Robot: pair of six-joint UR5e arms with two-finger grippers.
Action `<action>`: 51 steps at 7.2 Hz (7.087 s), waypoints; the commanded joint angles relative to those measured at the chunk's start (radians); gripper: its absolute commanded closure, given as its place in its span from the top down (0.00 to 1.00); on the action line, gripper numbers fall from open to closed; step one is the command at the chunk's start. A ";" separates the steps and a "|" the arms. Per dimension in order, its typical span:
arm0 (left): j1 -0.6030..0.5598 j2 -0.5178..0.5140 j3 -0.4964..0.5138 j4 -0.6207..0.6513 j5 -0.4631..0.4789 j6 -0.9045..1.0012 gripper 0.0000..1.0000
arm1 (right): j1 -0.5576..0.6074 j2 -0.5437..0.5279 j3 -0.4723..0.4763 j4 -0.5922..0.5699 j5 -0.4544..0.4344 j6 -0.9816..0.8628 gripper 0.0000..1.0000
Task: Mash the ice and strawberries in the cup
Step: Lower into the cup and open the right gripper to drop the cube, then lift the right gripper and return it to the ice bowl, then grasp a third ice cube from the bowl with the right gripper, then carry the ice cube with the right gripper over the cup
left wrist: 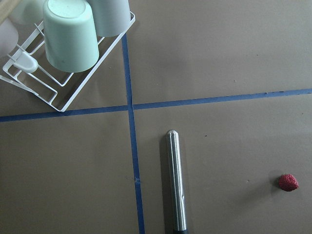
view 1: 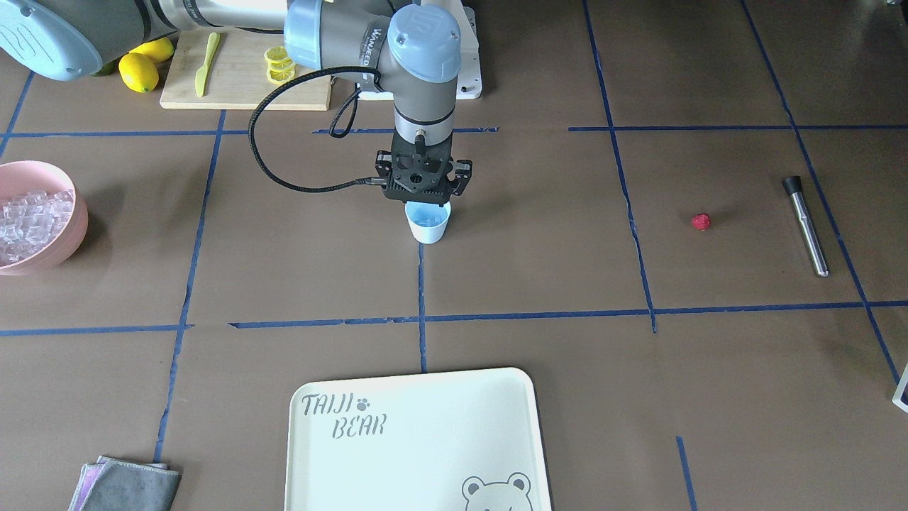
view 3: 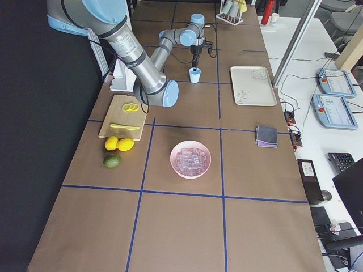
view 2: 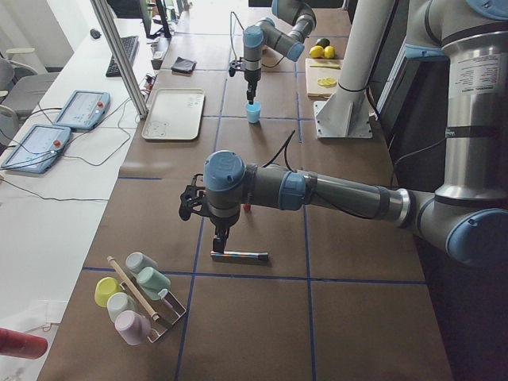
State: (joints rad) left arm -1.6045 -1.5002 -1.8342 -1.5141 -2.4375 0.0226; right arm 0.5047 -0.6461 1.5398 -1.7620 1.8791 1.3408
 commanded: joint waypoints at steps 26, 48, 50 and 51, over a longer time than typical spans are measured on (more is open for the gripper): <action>0.002 -0.003 -0.014 0.000 -0.002 -0.003 1.00 | 0.580 -1.092 0.220 0.578 0.258 -0.871 0.80; 0.002 -0.003 -0.013 0.000 -0.008 -0.003 1.00 | 0.187 -0.352 0.427 -0.097 0.133 -0.253 0.00; 0.002 -0.003 -0.011 0.002 -0.006 -0.003 1.00 | 0.048 -0.209 0.315 -0.094 0.022 -0.111 0.00; 0.002 -0.003 -0.011 0.002 -0.008 -0.003 1.00 | 0.008 -0.139 0.237 -0.093 -0.029 -0.100 0.00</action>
State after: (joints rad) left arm -1.6030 -1.5033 -1.8459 -1.5131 -2.4445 0.0200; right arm 0.5742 -0.8747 1.8652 -1.8560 1.9094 1.1983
